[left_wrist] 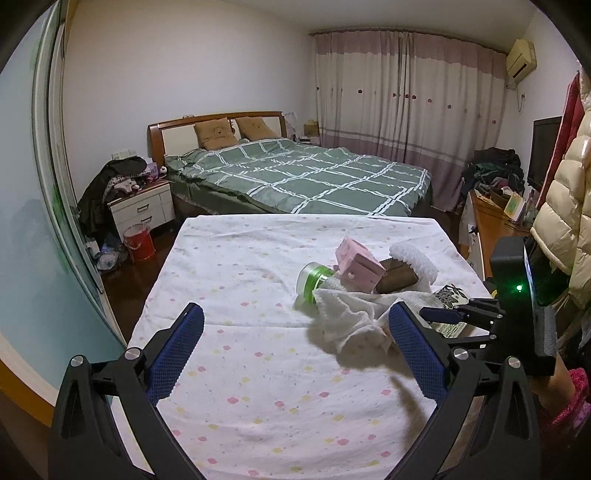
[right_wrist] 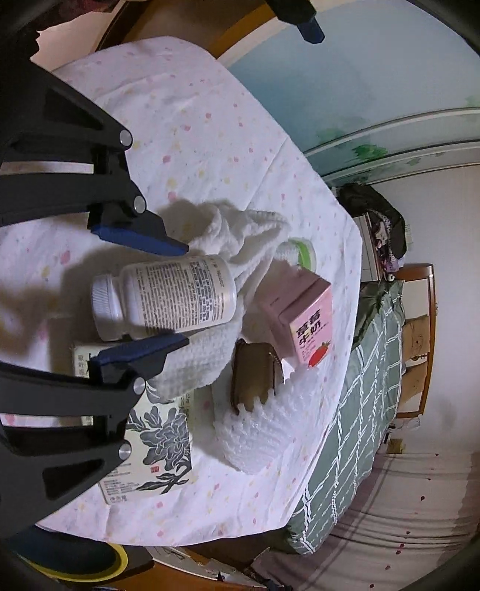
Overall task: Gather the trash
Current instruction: 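Move the right tool to the table and grasp the white pill bottle, then carry the pill bottle over the yellow bin and open the right tool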
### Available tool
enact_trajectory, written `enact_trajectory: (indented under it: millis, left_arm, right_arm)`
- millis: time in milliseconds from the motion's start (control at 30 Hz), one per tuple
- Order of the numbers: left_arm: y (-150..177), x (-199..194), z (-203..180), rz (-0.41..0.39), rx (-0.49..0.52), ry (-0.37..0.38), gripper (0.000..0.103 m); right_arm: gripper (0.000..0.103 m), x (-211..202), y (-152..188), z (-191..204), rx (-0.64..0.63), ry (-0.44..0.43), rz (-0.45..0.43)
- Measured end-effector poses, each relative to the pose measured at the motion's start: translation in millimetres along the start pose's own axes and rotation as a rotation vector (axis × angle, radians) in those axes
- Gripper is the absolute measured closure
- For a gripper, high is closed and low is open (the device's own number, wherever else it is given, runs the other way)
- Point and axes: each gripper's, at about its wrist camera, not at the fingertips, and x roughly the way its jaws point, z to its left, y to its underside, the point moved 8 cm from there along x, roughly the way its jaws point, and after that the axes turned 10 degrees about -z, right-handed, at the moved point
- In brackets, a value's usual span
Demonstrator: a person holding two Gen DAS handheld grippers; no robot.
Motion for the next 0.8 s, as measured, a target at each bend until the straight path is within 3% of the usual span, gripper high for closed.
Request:
enact_trajectory:
  millis: [500, 800]
  left_arm:
    - [9, 9, -8, 0.031, 0.001, 0.013, 0.005]
    - [12, 14, -7, 0.042, -0.003, 0.018, 0.005]
  right_arm:
    - [0.056, 21, -2, -5, 0.002, -0.005, 0.034]
    - [0.057, -40, -16, -1, 0.066, -0.079, -0.091]
